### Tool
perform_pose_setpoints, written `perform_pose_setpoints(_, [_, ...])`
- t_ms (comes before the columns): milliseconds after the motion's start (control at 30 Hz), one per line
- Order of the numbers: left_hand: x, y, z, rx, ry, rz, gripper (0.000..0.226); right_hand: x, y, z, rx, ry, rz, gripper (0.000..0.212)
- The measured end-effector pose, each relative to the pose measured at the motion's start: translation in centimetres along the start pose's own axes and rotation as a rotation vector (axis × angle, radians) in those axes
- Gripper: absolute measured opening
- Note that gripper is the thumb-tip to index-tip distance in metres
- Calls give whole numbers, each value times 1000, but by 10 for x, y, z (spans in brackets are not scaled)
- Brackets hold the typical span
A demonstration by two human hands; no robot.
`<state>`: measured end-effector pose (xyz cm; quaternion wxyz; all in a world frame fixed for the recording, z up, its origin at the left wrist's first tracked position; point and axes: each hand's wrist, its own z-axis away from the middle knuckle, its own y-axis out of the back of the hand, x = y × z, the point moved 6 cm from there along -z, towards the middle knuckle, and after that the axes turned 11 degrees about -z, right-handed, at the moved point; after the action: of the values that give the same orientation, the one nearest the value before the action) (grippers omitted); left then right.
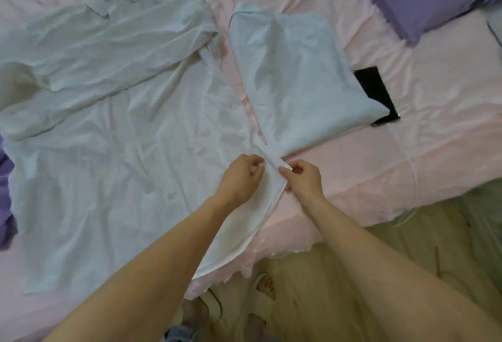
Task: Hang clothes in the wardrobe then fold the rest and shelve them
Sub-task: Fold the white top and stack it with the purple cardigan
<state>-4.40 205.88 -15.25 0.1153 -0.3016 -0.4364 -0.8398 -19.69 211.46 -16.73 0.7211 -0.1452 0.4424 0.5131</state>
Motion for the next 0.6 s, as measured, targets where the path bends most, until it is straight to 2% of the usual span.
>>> perform_pose_setpoints(67, [4, -3, 0, -16, 62, 120, 33, -6, 1, 1, 34, 72, -4, 14])
perform_pose_setpoints(167, [4, -5, 0, -66, 312, 518, 48, -19, -2, 20, 20, 267, 176, 17])
perform_pose_setpoints(200, [6, -4, 0, -62, 368, 549, 52, -21, -2, 30, 11, 312, 233, 19])
perform_pose_setpoints(300, [15, 7, -10, 28, 331, 384, 51, -31, 2, 54, -5, 372, 255, 29])
perform_pose_setpoints(367, [33, 4, -14, -53, 227, 357, 46, -30, 16, 54, 89, 341, 208, 34])
perform_pose_setpoints(467, [46, -5, -16, -166, 117, 181, 46, -10, 46, 34, 227, 139, 165, 27])
perform_pose_setpoints(567, [40, 3, -22, -106, 54, -24, 37, -1, 51, 17, 132, -36, 483, 8])
perform_pose_setpoints(600, [34, 10, -26, -46, 39, -92, 35, -1, 49, 12, 116, -58, 552, 14])
